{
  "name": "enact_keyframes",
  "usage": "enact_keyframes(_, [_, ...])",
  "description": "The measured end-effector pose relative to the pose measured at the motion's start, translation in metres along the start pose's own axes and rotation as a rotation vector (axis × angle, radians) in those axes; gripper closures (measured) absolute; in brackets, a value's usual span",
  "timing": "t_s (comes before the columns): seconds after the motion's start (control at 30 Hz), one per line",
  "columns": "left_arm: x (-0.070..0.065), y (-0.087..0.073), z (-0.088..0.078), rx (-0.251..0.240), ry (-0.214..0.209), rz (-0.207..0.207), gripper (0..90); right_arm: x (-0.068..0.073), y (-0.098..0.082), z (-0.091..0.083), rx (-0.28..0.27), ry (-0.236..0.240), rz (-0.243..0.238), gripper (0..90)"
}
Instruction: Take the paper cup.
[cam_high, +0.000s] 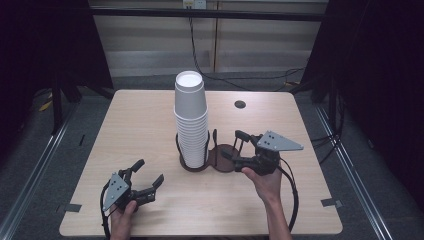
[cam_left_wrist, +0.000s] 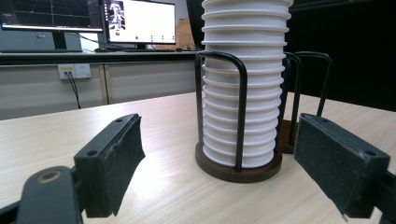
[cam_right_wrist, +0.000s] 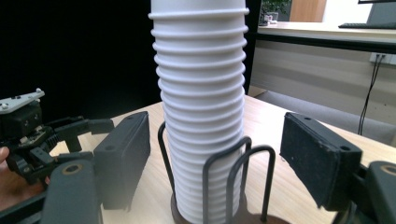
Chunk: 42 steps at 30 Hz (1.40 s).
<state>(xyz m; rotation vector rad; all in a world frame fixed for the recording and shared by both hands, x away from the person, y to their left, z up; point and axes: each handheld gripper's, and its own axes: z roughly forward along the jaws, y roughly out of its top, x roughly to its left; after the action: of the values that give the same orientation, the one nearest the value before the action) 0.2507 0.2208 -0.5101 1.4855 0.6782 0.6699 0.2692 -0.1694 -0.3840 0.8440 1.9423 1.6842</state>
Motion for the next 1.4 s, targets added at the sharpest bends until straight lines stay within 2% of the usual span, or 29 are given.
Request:
enact_keyframes(0.33, [0.000,0.000,0.000,-0.001,0.001,-0.001,15.6,-0.004,0.020,0.007,-0.009,0.033,0.002,22.7])
enact_keyframes(0.53, [0.000,0.000,0.000,0.000,-0.001,0.001,15.6,-0.007,0.035,0.016,0.010,0.059,-0.015,22.9])
enact_keyframes(0.57, [-0.001,0.000,0.000,-0.003,-0.003,-0.012,15.6,-0.008,0.038,0.018,0.016,0.065,-0.018,22.9])
enact_keyframes(0.6, [0.000,0.000,0.000,0.000,0.000,0.002,15.6,-0.008,0.039,0.020,0.019,0.068,-0.021,22.9])
enact_keyframes(0.7, [-0.001,0.000,0.000,-0.003,-0.002,-0.009,15.6,-0.010,0.047,0.027,0.040,0.078,-0.028,22.5])
enact_keyframes(0.77, [0.000,0.000,0.000,-0.002,-0.001,-0.001,15.6,-0.011,0.051,0.030,0.040,0.087,-0.029,22.3])
enact_keyframes(0.87, [0.000,0.000,0.000,0.000,-0.002,0.000,15.6,-0.011,0.057,0.033,0.034,0.074,-0.040,22.1])
enact_keyframes(1.0, [0.000,0.000,0.000,-0.001,-0.008,-0.003,15.6,-0.012,0.064,0.037,0.038,0.084,-0.036,19.7])
enact_keyframes(1.03, [-0.001,0.000,0.000,-0.003,-0.015,-0.015,15.7,-0.012,0.065,0.038,0.041,0.091,-0.033,18.6])
enact_keyframes(1.2, [-0.001,0.000,0.000,-0.004,-0.013,-0.017,15.6,-0.011,0.077,0.042,0.025,0.105,-0.025,14.7])
enact_keyframes(1.4, [-0.001,0.000,0.000,-0.003,-0.013,-0.015,15.6,-0.008,0.094,0.051,0.033,0.117,-0.048,14.6])
